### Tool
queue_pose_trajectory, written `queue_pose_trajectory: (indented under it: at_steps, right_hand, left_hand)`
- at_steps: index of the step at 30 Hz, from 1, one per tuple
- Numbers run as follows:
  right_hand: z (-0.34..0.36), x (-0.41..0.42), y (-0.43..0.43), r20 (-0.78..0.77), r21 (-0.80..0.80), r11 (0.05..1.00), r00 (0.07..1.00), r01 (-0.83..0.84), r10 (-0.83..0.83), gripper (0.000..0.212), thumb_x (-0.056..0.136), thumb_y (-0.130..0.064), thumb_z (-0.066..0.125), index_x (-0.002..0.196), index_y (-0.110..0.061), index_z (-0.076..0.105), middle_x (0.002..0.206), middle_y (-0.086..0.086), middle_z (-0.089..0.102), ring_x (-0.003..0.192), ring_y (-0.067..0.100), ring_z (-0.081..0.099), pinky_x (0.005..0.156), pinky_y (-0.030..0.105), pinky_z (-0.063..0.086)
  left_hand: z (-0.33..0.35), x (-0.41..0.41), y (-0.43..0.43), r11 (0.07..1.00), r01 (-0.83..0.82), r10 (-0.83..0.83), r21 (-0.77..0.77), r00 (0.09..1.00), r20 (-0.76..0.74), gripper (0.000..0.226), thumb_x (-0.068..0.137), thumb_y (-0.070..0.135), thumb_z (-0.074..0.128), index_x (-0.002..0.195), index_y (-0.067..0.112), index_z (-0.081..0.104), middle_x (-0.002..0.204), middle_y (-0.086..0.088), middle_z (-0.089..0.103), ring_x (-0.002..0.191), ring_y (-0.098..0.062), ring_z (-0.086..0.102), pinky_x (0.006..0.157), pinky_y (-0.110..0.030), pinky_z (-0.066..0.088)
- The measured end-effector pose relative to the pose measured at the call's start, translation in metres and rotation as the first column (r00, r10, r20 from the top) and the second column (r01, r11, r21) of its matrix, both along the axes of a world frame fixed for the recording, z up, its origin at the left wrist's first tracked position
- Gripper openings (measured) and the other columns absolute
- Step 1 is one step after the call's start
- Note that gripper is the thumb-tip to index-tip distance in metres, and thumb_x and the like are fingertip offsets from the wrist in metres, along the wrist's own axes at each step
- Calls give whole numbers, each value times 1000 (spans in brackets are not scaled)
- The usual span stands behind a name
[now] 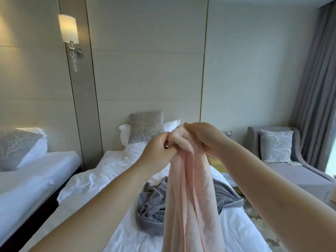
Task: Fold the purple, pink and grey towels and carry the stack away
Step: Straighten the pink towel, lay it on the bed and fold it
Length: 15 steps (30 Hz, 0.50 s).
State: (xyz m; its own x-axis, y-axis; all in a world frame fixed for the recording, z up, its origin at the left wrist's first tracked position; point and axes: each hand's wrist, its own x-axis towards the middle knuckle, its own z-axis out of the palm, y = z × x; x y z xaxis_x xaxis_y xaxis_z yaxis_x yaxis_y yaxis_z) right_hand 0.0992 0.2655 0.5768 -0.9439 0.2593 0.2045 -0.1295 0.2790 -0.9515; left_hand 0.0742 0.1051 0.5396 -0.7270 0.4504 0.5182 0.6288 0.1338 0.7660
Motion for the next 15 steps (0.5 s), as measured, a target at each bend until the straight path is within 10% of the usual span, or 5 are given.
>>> queue_pose_trajectory:
  at_steps: [3, 8, 15]
  right_hand:
    - [-19, 2, 5, 24, 233, 972, 999, 29, -35, 30, 95, -39, 49, 84, -16, 63, 75, -8, 64, 75, 14, 57, 77, 31, 46]
    - [-36, 21, 8, -260, 7, 999, 965, 39, -36, 29, 91, -44, 54, 91, -18, 68, 80, -8, 68, 77, 9, 62, 70, 23, 46]
    - [-57, 27, -22, -217, 473, 880, 973, 35, 78, 19, 88, -30, 64, 87, -11, 62, 79, 11, 67, 66, 16, 57, 62, 26, 44]
  left_hand:
    - [2, -5, -1, 998, -18, 14, 59, 998, 69, 11, 79, 7, 49, 73, 14, 56, 70, 0, 51, 69, -17, 48, 66, -40, 44]
    - [-5, -18, 2, 985, -161, 151, 69, 979, 137, 17, 86, 9, 51, 77, 20, 61, 67, 10, 55, 62, -5, 52, 58, -21, 43]
    - [8, -28, 1, 974, -191, 156, 125, 956, 246, 12, 84, 19, 59, 95, 20, 64, 91, 2, 67, 88, -15, 65, 72, -29, 50]
